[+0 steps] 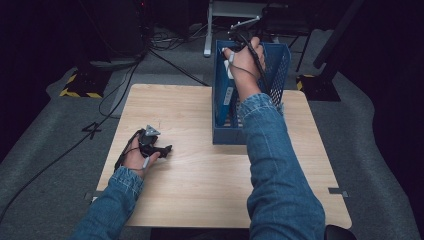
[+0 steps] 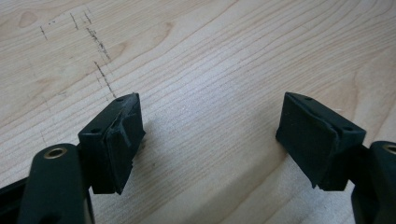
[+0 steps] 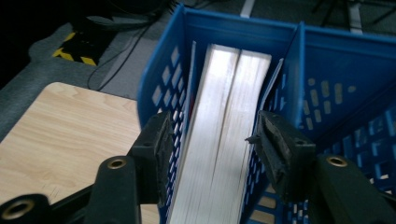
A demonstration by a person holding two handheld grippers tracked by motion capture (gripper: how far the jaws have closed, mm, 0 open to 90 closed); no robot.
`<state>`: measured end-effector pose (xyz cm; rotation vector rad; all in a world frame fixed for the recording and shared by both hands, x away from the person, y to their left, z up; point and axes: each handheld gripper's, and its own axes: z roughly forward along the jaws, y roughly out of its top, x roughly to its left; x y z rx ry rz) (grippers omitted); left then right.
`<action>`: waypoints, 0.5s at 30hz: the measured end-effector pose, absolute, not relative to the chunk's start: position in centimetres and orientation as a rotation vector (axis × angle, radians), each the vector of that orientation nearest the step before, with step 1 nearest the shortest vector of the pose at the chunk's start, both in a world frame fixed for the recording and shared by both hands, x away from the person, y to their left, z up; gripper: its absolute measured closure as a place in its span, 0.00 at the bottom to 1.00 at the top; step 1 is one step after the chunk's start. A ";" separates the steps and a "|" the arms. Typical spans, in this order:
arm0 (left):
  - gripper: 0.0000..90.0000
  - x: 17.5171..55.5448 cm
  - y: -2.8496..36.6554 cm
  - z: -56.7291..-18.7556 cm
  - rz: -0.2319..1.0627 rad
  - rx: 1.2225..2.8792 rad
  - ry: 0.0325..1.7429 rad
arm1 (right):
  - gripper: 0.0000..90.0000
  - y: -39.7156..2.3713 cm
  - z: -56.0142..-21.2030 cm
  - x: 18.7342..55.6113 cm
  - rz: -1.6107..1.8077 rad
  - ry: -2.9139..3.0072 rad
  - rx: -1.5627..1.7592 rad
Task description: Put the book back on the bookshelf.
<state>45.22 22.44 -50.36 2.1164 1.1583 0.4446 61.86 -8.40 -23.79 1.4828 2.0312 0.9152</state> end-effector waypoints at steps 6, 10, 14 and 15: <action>0.25 45.1 22.5 -50.4 0.446 2.121 1.154 | 0.49 -9.9 -22.2 58.9 0.934 2.099 1.299; 0.25 45.1 22.5 -50.4 0.446 2.120 1.155 | 0.49 -11.0 -21.5 57.4 0.953 2.121 1.247; 0.25 45.1 22.5 -50.3 0.446 2.122 1.155 | 0.48 -13.2 -21.1 55.3 0.985 2.147 1.210; 0.25 45.1 22.5 -50.3 0.446 2.121 1.155 | 0.48 -14.0 -21.1 54.6 1.007 2.147 1.208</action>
